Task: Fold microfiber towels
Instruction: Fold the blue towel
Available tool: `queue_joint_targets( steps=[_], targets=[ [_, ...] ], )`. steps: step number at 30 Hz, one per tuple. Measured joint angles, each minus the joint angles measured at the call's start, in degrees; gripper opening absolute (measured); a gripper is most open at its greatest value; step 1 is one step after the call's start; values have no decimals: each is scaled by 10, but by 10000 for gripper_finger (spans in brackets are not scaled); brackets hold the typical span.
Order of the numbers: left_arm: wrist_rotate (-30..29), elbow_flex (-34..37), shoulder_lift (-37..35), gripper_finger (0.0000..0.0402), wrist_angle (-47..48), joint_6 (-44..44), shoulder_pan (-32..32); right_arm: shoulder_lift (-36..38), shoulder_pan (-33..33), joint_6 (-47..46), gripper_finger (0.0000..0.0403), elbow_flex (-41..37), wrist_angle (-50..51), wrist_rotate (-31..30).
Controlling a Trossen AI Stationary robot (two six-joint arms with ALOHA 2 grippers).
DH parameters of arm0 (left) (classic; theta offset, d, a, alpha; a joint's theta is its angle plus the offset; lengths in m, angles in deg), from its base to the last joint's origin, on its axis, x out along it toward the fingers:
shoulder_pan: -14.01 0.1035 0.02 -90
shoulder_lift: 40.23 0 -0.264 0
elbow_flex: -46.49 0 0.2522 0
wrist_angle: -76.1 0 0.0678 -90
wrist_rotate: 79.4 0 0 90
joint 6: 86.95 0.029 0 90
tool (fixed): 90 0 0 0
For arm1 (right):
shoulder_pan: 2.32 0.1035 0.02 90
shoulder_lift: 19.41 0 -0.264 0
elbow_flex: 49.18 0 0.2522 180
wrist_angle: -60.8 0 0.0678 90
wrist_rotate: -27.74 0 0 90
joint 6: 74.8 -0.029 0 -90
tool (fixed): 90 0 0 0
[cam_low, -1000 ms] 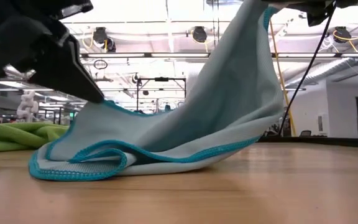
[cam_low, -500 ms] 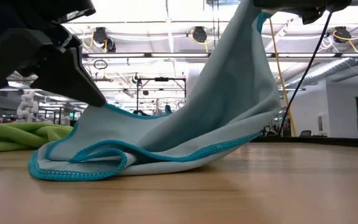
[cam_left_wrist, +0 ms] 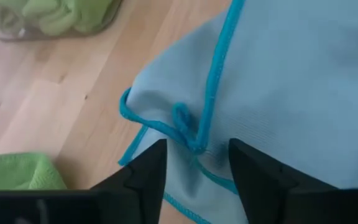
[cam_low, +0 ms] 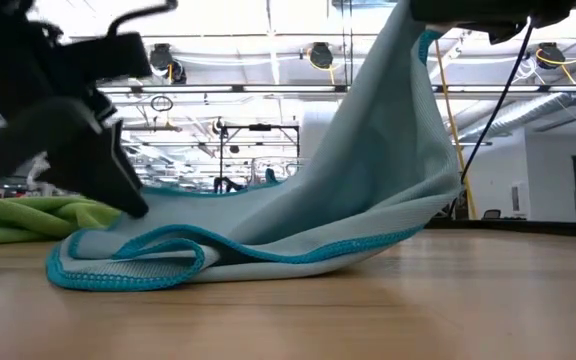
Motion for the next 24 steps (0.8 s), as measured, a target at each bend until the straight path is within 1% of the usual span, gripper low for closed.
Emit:
queue_joint_targets(
  steps=[2,4,7,17,22,24],
  targets=[
    [2,15,0,186,-15,1,5,0,0,0,6,0,1,0],
    [7,24,0,189,-23,7,6,0,0,-1,6,0,2,0],
    [10,29,0,175,-43,20,4,0,0,-1,6,0,2,0],
    [9,28,0,79,-88,85,-8,0,0,-1,6,0,8,0],
    [9,28,0,15,-92,95,-8,0,0,-1,6,0,8,0],
    [5,28,0,9,-92,95,-8,0,0,-1,6,0,8,0]
  ],
)
